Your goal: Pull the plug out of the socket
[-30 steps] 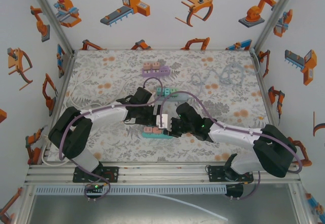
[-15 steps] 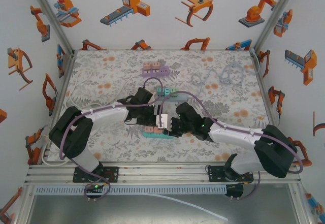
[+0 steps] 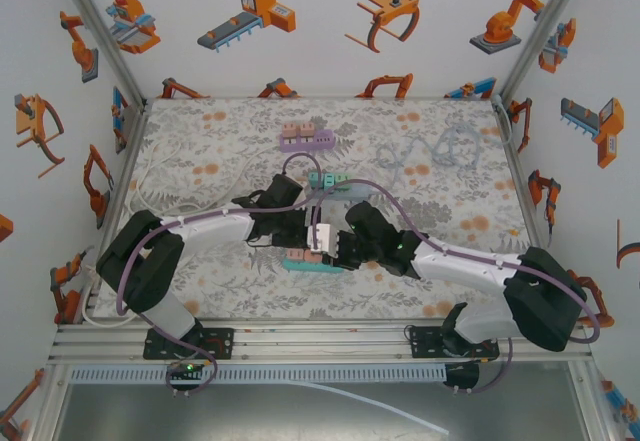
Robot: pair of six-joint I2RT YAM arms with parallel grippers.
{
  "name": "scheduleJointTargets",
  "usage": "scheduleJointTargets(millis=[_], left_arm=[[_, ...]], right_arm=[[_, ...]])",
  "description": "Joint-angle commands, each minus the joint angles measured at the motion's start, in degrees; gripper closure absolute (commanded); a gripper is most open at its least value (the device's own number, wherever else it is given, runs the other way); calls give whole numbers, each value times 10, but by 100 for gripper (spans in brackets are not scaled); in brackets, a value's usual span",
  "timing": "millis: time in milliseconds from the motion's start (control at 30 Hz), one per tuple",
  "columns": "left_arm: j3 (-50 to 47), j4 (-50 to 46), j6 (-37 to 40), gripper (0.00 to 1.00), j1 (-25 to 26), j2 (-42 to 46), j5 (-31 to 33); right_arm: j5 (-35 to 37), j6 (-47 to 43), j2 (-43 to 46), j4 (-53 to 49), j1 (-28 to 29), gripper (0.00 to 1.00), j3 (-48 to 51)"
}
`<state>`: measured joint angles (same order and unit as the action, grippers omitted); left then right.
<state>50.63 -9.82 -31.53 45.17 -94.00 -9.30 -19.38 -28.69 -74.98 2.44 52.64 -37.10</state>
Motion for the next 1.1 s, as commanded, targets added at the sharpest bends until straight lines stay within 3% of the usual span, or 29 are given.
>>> scheduleJointTargets(millis=[0,433,633,800,1067], left_arm=[[-55,-125,33,29,6,-84,188],[-52,-143,14,32,8,-89,223],[-55,-150,-1,34,8,-84,239],[-60,-154,-36,36,8,-50,238],[-65,-136,-80,35,10,15,209]], right_arm=[[-35,22,44,59,8,90,-44],[4,-55,60,20,52,94,-44],[-3,-32,89,51,52,94,-25],[25,42,128,70,53,95,-20],[201,324,203,-22,52,96,-63]])
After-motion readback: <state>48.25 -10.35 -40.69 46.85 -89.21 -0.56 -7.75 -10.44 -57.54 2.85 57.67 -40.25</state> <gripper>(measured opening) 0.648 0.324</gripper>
